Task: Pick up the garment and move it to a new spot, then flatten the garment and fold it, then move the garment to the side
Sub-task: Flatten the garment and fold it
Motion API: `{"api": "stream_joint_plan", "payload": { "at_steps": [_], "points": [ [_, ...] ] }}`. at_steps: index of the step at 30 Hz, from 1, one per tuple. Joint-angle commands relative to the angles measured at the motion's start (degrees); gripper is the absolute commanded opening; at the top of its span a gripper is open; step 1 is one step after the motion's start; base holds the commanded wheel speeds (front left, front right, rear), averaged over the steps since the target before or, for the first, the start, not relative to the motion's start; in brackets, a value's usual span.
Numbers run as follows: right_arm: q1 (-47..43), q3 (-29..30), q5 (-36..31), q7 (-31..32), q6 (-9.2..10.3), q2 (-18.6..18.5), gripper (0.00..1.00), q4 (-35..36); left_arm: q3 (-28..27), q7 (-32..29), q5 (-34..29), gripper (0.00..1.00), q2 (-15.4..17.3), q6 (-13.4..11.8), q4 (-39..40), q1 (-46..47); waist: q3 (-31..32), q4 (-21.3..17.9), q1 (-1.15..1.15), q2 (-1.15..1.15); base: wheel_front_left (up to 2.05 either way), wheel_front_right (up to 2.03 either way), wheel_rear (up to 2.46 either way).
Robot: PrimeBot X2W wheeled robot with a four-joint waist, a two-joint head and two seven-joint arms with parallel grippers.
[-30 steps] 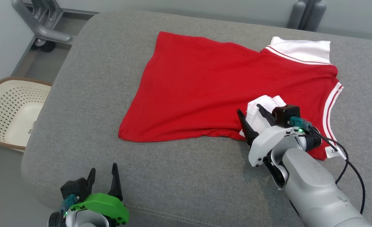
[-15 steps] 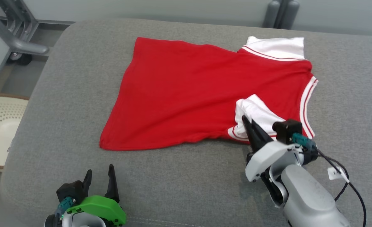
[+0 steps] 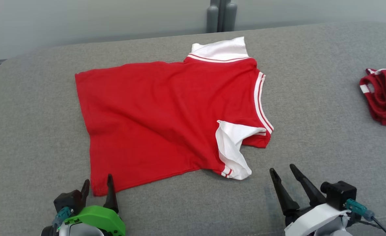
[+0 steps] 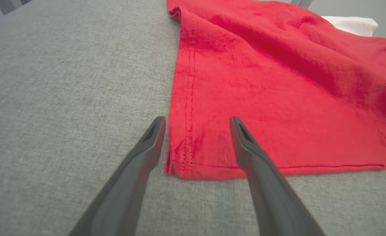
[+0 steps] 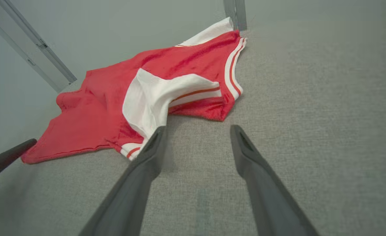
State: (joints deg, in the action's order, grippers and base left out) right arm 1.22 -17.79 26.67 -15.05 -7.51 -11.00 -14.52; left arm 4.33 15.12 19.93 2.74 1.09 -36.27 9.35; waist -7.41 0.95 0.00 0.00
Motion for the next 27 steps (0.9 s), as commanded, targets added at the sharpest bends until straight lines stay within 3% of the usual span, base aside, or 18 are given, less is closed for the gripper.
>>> {"api": "stream_joint_plan", "payload": {
  "at_steps": [1,5,10,19,26,27],
  "points": [
    [0.2,0.6,-0.6,-0.2,0.05,-0.4,1.0,1.5,-0.1,0.0,-0.4,1.0,0.3,0.3,-0.4,0.4,0.8,-2.5,0.0,0.0,0.0,0.0,0.0],
    [3.6,0.4,-2.4,-0.2,0.03,0.5,1.0,2.9,0.5,0.0,0.3,1.0,0.3,0.4,-1.0,0.3,1.3,-1.6,0.0,0.0,0.0,0.0,0.0],
    [10.4,-2.4,-4.1,-0.2,0.04,2.0,1.0,-1.6,2.2,0.0,1.1,1.0,0.3,0.5,-1.7,0.2,1.6,1.3,0.0,0.0,0.0,0.0,0.0],
    [23.6,-6.5,-4.3,0.9,0.04,3.7,1.0,-19.1,4.3,0.0,2.4,1.0,0.3,-0.3,-1.6,-0.7,0.3,7.7,0.0,0.0,0.0,0.0,0.0],
    [30.0,-6.0,-4.8,0.9,0.04,4.9,1.0,-31.4,5.5,0.0,3.4,1.0,0.3,-0.6,-1.1,-0.8,-0.9,10.8,0.0,0.0,0.0,0.0,0.0],
    [30.4,-5.8,-5.1,0.8,0.04,5.1,0.89,-32.9,5.5,0.0,3.5,1.0,0.3,-0.7,-1.0,-0.9,-1.0,10.9,0.0,0.0,0.0,0.0,0.0]
  ]
}}
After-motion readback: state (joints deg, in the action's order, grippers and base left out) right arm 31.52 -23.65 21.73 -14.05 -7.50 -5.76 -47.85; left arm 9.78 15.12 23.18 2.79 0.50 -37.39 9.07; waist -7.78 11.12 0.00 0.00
